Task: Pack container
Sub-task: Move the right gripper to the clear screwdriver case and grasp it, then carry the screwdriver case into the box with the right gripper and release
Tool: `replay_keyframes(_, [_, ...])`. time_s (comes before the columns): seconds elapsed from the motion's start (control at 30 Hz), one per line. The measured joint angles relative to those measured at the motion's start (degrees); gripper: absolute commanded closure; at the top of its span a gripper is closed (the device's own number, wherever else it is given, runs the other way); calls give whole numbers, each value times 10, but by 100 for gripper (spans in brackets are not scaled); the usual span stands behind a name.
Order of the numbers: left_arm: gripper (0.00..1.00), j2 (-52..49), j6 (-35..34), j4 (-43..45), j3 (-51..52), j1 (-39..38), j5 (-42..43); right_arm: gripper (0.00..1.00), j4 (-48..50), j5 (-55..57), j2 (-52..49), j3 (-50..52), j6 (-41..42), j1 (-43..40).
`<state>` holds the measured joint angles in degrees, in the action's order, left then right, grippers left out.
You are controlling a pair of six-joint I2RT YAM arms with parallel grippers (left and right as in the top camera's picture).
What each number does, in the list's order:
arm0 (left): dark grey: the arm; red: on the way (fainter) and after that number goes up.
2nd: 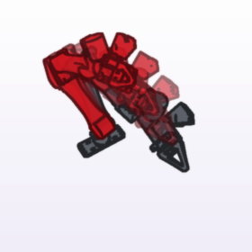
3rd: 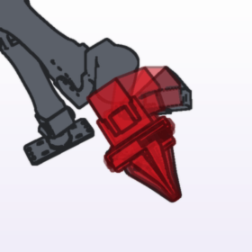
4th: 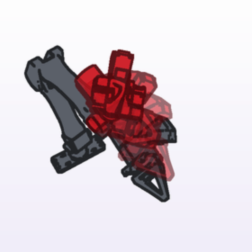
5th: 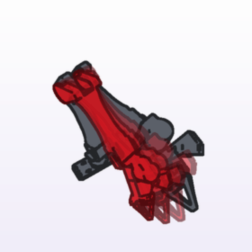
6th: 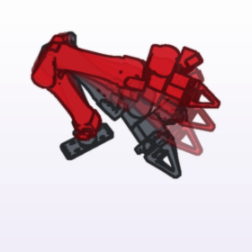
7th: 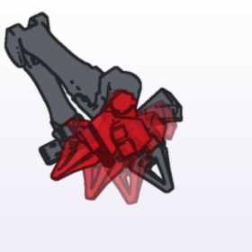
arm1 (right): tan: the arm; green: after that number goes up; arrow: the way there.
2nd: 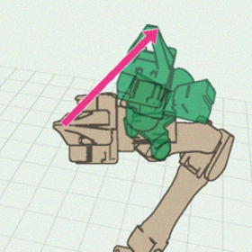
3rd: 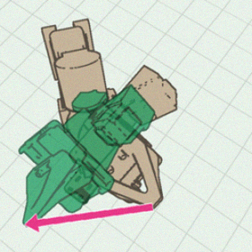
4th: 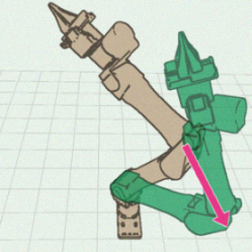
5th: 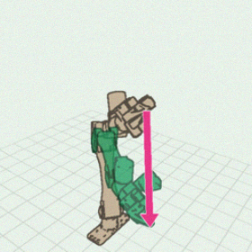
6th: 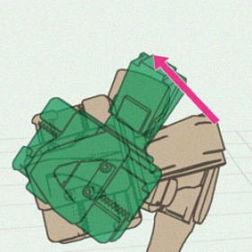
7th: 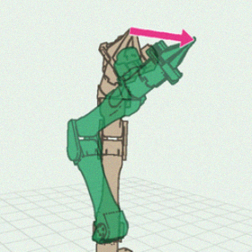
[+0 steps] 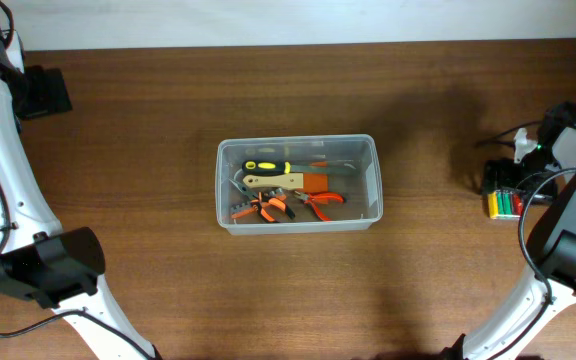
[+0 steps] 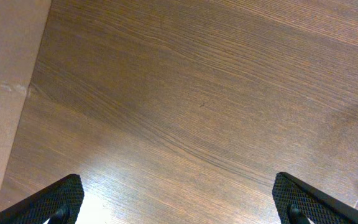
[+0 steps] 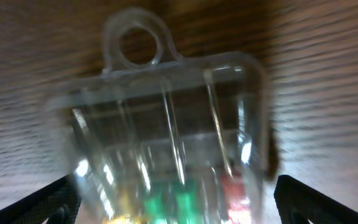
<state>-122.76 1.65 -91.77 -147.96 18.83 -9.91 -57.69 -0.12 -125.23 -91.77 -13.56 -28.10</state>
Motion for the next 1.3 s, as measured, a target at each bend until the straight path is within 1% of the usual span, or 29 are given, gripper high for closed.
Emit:
replay_keyframes(0.07, [1, 0, 0, 0, 0, 0, 0, 0, 2, 0, 0, 0, 3, 0])
replay_keyframes(0.13, [1, 0, 0, 0, 0, 0, 0, 4, 2, 0, 0, 0, 9, 0])
replay_keyframes(0.2, [1, 0, 0, 0, 0, 0, 0, 14, 3, 0, 0, 0, 15, 0])
replay_keyframes(0.23, [1, 0, 0, 0, 0, 0, 0, 21, 3, 0, 0, 0, 18, 0])
replay_keyframes(0.33, [1, 0, 0, 0, 0, 0, 0, 25, 1, 1, 0, -1, 28, 0])
replay_keyframes(0.37, [1, 0, 0, 0, 0, 0, 0, 31, 0, 1, -1, -1, 31, 0])
replay_keyframes(0.4, [1, 0, 0, 0, 0, 0, 0, 33, -1, 2, -1, -1, 34, 0])
replay_keyframes(0.47, [1, 0, 0, 0, 0, 0, 0, 33, -6, 0, -1, -2, 45, 0])
replay_keyframes(0.67, [1, 0, 0, 0, 0, 0, 0, 40, -52, -8, -1, -14, 80, 1])
replay_keyframes(0.77, [1, 0, 0, 0, 0, 0, 0, 41, -79, -21, 2, -36, 93, 6])
replay_keyframes(0.87, [1, 0, 0, 0, 0, 0, 0, 42, -103, -33, 31, -69, 102, 27])
replay_keyframes(0.93, [1, 0, 0, 0, 0, 0, 0, 43, -115, -42, 67, -97, 103, 53])
replay_keyframes(1.03, [1, 0, 0, 0, 0, 0, 0, 43, -122, -50, 144, -146, 106, 120])
replay_keyframes(1.1, [1, 0, 0, 0, 0, 0, 0, 46, -117, -55, 199, -173, 104, 183])
replay_keyframes(1.17, [1, 0, 0, 0, 0, 0, 0, 46, -105, -60, 248, -190, 89, 263])
replay_keyframes(1.3, [1, 0, 0, 0, 0, 0, 0, 46, -105, -60, 286, -198, 24, 411])
